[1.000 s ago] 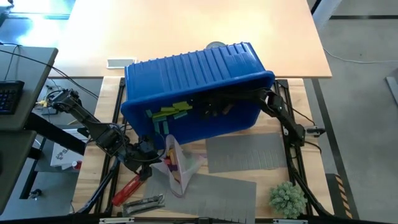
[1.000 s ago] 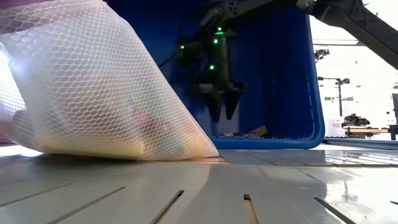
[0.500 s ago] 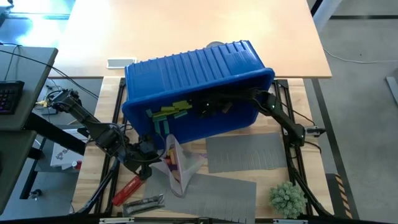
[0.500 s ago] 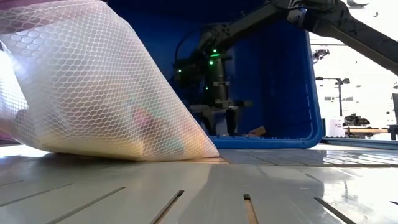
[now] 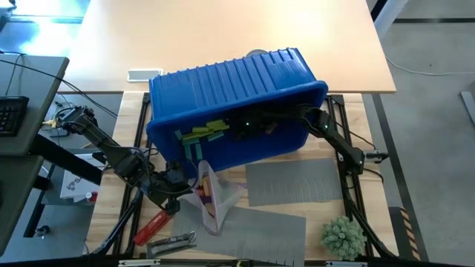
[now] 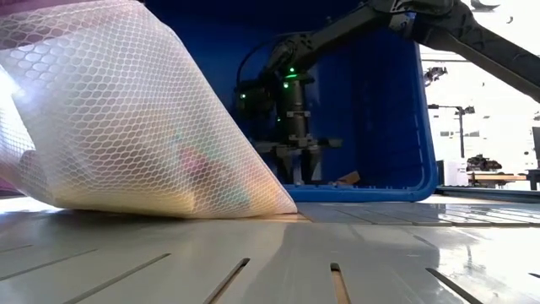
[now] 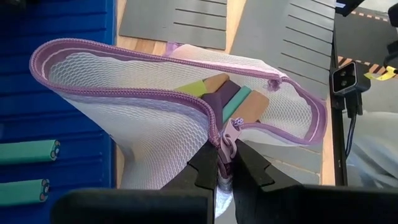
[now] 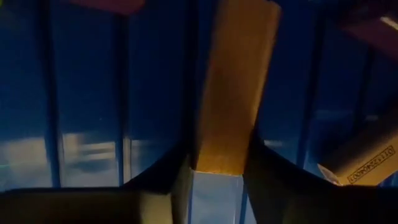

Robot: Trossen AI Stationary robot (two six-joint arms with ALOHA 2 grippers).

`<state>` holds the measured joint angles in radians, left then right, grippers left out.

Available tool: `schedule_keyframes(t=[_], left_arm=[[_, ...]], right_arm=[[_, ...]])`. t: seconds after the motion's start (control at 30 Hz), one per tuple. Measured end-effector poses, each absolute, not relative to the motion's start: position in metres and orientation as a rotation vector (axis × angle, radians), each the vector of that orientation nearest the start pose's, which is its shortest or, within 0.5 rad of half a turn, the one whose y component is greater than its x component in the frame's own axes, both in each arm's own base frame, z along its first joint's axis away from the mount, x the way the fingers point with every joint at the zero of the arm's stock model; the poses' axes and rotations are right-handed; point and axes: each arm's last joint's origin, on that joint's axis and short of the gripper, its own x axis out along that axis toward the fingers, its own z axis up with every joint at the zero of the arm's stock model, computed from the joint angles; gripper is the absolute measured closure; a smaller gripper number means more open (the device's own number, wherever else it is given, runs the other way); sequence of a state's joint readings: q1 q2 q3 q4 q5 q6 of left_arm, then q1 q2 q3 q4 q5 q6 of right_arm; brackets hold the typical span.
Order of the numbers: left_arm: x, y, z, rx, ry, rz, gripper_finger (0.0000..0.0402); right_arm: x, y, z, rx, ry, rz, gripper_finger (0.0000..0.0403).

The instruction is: Sort blocks

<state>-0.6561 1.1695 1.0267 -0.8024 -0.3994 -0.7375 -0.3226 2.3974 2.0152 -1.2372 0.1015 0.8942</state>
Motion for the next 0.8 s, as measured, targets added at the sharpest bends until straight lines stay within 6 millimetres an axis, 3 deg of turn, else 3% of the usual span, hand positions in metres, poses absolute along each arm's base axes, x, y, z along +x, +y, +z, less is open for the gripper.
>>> schedule_keyframes(t=[0.2,0.33,0.67,0.8], left_arm=[[0.184,-0.127,0.294,-0.217,0.843,0.073,0.04],[0.184,-0.127,0.294,-0.217,0.843,0.073,0.04],[0.184,-0.127,0.295,-0.219,0.844,0.071,0.04],[0.184,-0.127,0.295,-0.223,0.844,0.073,0.04]], right_arm=[[0.435,-0.149,0.15,0.854,1.361,-1.058,0.0314],[0.436,-0.134,0.155,0.814,1.39,-1.047,0.0314],[0.433,-0.041,0.206,0.624,1.452,-0.862,0.031],[0.43,0.013,0.231,0.557,1.407,-0.727,0.0309]])
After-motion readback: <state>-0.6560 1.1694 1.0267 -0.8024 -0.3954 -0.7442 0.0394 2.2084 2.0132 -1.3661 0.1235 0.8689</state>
